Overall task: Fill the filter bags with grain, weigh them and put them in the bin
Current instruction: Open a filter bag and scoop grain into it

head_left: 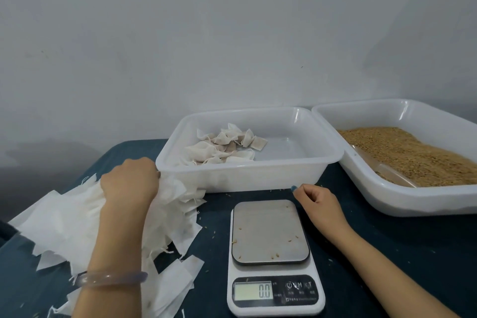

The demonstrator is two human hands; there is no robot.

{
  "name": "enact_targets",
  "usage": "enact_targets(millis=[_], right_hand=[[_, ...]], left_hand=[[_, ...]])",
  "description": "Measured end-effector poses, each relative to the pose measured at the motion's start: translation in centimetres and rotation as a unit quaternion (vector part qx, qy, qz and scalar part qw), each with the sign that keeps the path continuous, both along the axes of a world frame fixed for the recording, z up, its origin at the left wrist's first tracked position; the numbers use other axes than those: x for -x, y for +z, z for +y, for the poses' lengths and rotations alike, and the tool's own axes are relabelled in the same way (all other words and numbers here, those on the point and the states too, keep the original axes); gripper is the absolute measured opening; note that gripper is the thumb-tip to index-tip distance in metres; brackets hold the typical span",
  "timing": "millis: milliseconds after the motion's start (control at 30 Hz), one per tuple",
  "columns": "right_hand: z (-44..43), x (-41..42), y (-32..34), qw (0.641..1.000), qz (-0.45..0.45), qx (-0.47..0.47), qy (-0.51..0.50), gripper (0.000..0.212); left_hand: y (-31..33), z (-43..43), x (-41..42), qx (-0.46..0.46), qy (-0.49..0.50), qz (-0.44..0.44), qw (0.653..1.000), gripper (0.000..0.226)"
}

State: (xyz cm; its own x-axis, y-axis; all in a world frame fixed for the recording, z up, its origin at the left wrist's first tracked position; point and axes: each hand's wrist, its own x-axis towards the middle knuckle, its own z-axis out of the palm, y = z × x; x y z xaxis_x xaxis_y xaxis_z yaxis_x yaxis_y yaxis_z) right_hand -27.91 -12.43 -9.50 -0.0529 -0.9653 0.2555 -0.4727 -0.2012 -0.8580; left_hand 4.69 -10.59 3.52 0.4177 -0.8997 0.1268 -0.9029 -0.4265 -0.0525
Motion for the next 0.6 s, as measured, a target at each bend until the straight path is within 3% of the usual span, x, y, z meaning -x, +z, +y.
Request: enact_targets(millis=[333,600], right_hand=[[-0.1,0.0,-0.1,1.0,0.001,0.004,0.001,0.046],[-0.1,-0.1,-0.1,1.0,-0.003,-0.001,-0.001,0.046]], left_hand=[[0.6,1.6,1.4,0.201,-0.014,0.046,0.978,0.02],[2.4,2.1,2.9,0.448,-0.142,0.11,0.876,0.018]])
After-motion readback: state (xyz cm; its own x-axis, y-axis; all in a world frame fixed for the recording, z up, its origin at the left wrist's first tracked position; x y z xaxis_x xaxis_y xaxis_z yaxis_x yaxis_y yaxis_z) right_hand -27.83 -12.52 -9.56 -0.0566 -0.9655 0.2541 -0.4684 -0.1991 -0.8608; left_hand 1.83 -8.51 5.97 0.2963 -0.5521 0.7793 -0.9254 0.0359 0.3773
